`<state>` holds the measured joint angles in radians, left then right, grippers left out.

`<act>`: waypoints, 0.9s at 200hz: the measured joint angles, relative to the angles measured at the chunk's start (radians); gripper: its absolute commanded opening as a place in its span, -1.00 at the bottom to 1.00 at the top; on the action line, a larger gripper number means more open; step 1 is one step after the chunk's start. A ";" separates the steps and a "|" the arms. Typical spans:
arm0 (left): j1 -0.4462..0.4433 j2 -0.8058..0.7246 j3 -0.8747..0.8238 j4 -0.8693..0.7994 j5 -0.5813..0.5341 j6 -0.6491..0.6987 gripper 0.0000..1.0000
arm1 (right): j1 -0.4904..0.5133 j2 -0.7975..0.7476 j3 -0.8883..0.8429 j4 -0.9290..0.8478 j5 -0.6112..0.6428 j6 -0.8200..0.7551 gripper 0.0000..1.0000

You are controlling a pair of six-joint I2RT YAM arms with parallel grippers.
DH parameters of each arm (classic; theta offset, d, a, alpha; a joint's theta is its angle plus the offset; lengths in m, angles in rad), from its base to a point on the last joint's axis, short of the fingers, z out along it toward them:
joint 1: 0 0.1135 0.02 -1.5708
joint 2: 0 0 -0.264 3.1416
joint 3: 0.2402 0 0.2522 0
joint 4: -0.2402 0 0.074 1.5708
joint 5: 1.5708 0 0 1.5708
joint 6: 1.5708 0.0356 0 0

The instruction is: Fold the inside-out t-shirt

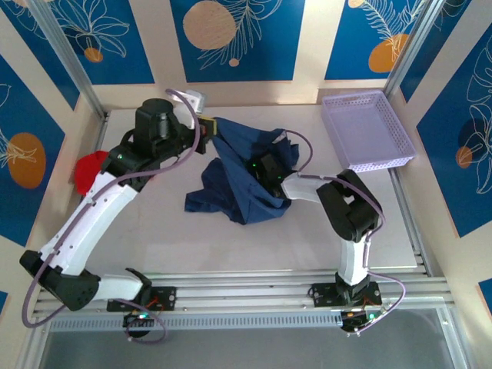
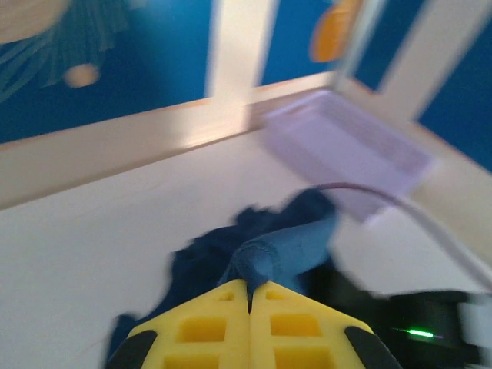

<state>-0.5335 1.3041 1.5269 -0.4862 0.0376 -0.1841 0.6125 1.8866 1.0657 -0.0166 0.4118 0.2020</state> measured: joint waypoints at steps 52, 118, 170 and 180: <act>0.213 0.048 -0.109 0.008 -0.182 -0.037 -1.00 | -0.018 -0.190 -0.049 -0.004 -0.117 -0.015 -1.00; 0.210 0.204 -0.243 0.112 -0.058 -0.058 -1.00 | -0.039 -0.266 0.067 -0.017 -0.308 -0.002 -1.00; 0.136 0.205 -0.322 0.245 0.126 -0.077 -1.00 | -0.061 -0.252 0.249 -0.017 -0.453 0.072 -1.00; 0.133 0.208 -0.323 0.245 0.116 -0.082 -1.00 | -0.069 -0.253 0.268 -0.013 -0.481 0.089 -1.00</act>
<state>-0.4007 1.5120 1.2041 -0.2417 0.1539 -0.2657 0.5430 1.6341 1.3338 -0.0292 -0.0696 0.2905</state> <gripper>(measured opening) 0.040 0.052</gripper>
